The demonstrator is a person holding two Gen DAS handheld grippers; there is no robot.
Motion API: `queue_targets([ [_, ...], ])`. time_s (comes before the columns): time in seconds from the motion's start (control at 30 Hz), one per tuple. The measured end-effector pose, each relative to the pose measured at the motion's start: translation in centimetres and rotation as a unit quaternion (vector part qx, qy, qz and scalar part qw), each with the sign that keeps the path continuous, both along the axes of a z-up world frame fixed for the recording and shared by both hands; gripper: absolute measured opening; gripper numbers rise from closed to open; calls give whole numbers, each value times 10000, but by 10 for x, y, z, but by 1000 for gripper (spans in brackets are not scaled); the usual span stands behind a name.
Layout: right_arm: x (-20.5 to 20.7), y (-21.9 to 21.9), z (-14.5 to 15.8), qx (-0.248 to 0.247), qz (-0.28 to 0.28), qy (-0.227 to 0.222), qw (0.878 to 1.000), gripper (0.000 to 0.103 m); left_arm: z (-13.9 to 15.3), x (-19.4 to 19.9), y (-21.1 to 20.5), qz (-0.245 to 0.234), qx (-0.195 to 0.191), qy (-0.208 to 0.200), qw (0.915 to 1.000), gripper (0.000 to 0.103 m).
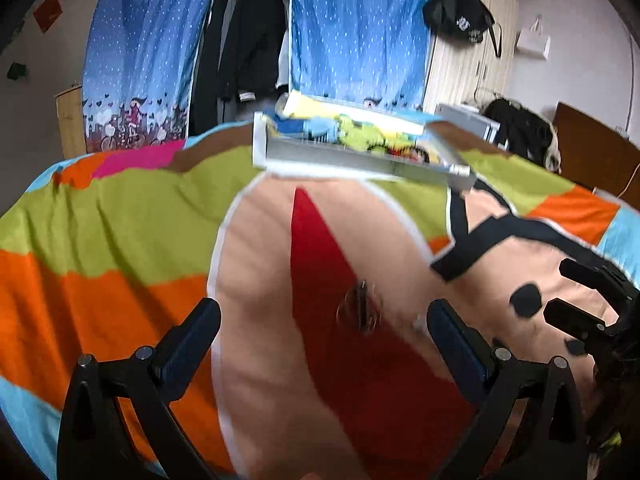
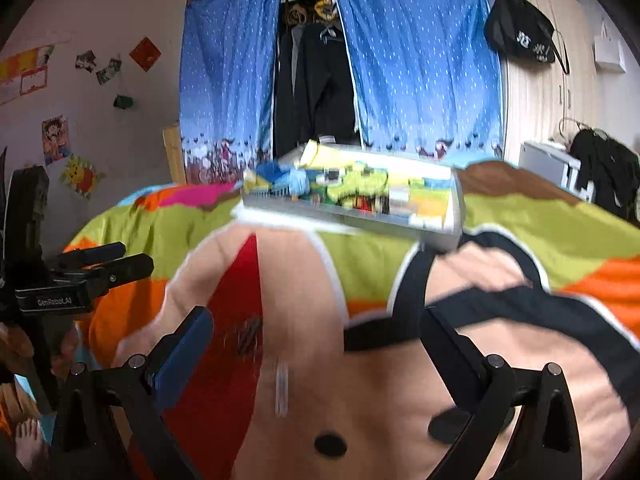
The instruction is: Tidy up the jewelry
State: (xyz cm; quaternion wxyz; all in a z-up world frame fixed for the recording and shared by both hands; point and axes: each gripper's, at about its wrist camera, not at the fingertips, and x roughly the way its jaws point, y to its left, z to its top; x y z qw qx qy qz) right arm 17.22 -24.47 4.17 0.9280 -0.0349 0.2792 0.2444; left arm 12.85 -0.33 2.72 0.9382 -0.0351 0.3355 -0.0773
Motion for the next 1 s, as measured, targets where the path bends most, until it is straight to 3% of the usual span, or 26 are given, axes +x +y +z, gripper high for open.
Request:
queue_targets([
  [0.4,-31,-6,-64,-217,-184,807,9963,103,-37,-16,2,41,126,506,9986,101],
  [0.83,-14,7,-85,-476,230,1189,9915,103,-59,28,10,-444,26,917,9948,101],
  [0.9,-10,11,-87,-551,331,1183,9909,99,-61,37,11,-539,-65,945,9940,100],
  [1.0,-2,18,-92,-653,502,1225,9890,85,-62,48,10,-652,-221,936,9932,99],
])
